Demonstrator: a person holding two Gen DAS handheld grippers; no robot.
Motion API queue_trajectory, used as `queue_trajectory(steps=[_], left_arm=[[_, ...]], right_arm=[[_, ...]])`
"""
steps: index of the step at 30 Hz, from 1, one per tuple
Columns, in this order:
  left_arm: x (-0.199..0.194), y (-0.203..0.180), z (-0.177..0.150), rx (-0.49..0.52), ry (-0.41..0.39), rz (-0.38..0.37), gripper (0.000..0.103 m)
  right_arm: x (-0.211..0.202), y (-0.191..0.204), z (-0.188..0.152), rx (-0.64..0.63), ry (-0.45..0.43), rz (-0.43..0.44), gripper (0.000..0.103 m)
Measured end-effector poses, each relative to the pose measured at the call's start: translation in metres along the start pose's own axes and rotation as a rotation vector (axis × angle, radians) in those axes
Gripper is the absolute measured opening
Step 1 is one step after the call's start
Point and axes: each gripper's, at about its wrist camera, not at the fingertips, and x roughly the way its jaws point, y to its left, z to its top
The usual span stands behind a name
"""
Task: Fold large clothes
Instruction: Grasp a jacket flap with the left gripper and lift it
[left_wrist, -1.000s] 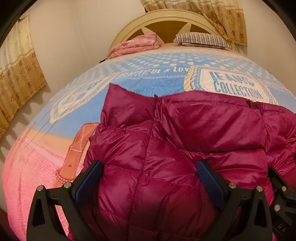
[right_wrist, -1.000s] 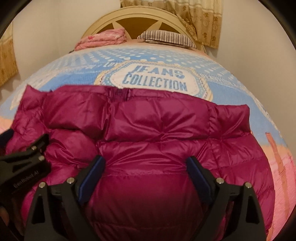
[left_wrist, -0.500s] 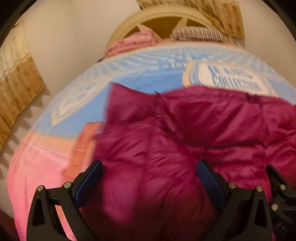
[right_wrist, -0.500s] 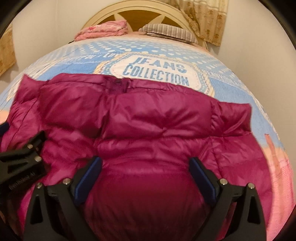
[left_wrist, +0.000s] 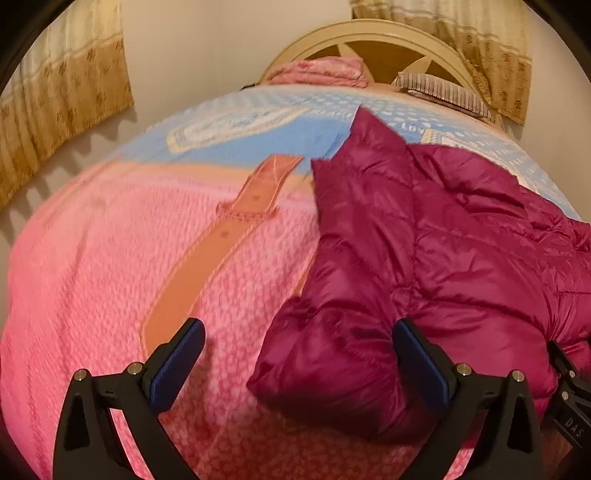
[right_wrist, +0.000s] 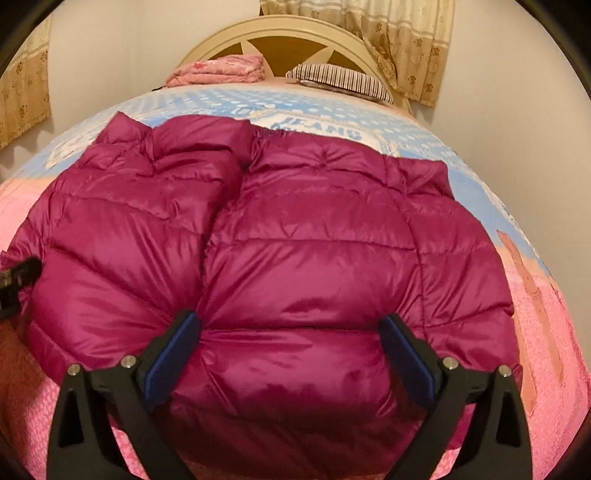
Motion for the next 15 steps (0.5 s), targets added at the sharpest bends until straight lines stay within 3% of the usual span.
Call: queue_trajectory(steps=[6, 8, 9, 12, 14, 15], left_arm=[[0.000, -0.005, 0.000, -0.023, 0.023, -0.086, 0.101], [0.001, -0.009, -0.002, -0.021, 0.028, -0.131, 0.095], [0.001, -0.010, -0.003, -0.023, 0.033, -0.156, 0.084], [0.000, -0.014, -0.003, -0.016, 0.030, -0.182, 0.071], [0.000, -0.016, 0.000, -0.011, 0.035, -0.248, 0.043], [-0.001, -0.018, 0.002, -0.004, 0.034, -0.271, 0.021]], right_arm=[[0.005, 0.001, 0.000, -0.014, 0.015, -0.022, 0.103], [0.006, 0.004, 0.000, -0.021, 0.009, -0.033, 0.103], [0.005, 0.005, -0.001, -0.023, 0.007, -0.036, 0.103], [0.005, 0.004, -0.001, -0.024, 0.005, -0.038, 0.103], [0.006, 0.003, -0.001, -0.021, 0.006, -0.035, 0.103], [0.005, 0.006, -0.003, -0.021, 0.006, -0.038, 0.103]])
